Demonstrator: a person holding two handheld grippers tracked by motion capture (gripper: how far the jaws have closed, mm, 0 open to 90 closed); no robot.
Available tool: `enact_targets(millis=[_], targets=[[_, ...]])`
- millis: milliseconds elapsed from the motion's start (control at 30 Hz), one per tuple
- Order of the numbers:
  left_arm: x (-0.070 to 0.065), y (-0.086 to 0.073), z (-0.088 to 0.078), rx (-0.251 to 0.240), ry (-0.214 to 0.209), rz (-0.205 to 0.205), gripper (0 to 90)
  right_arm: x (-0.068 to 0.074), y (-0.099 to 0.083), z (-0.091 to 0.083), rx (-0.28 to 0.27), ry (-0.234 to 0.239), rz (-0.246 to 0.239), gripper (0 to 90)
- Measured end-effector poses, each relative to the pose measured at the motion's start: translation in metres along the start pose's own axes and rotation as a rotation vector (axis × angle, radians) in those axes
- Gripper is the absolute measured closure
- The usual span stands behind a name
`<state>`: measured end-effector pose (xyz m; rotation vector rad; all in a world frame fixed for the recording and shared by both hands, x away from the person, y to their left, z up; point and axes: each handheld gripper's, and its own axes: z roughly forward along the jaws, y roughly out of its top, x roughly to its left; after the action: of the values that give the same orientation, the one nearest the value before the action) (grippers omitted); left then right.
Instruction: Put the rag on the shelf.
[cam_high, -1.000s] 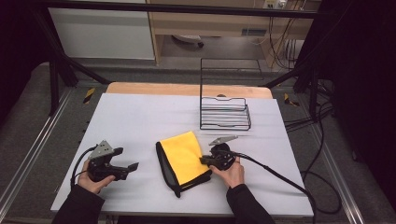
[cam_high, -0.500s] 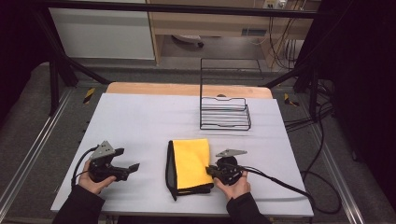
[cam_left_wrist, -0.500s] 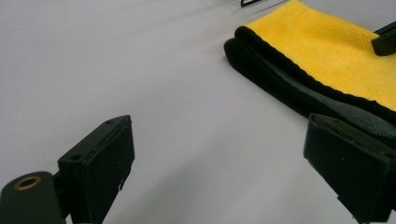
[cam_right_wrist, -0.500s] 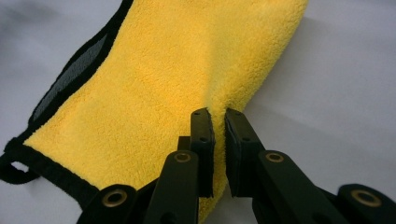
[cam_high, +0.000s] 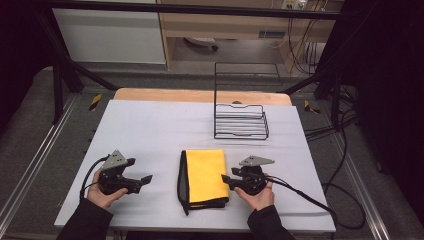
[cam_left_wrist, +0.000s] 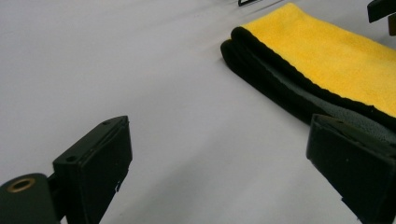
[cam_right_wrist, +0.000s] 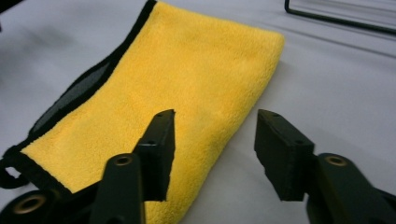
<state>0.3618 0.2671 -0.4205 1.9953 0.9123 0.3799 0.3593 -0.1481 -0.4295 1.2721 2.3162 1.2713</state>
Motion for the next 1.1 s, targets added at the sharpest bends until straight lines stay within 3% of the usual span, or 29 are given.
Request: enact_targets(millis=[67,167,267,433,733,967,1100], targets=[[-0.001,0.003,0.003,0.003,0.001,-0.007,6.0,-0.008,0.002,-0.003,-0.007,0.041,-0.012,38.6],[-0.003,0.009,0.007,0.019,0.008,0.005,5.9,-0.015,0.006,-0.006,-0.009,0.037,-0.077,27.1],[-0.007,0.016,0.012,0.030,0.012,0.014,5.5,-0.020,0.008,-0.007,-0.033,0.054,-0.094,15.9],[-0.013,0.031,0.020,0.031,0.015,0.026,5.9,-0.029,0.008,-0.007,-0.045,0.065,-0.094,7.0],[-0.026,0.056,0.053,0.062,0.017,0.050,6.7,-0.033,0.007,-0.010,-0.030,0.024,-0.128,3.2],[-0.030,0.072,0.083,0.082,0.027,0.009,11.7,-0.030,0.005,-0.009,-0.031,0.019,-0.128,3.1],[-0.029,0.078,0.101,0.114,0.056,-0.019,18.3,-0.030,0.005,-0.009,-0.030,0.015,-0.130,3.0]])
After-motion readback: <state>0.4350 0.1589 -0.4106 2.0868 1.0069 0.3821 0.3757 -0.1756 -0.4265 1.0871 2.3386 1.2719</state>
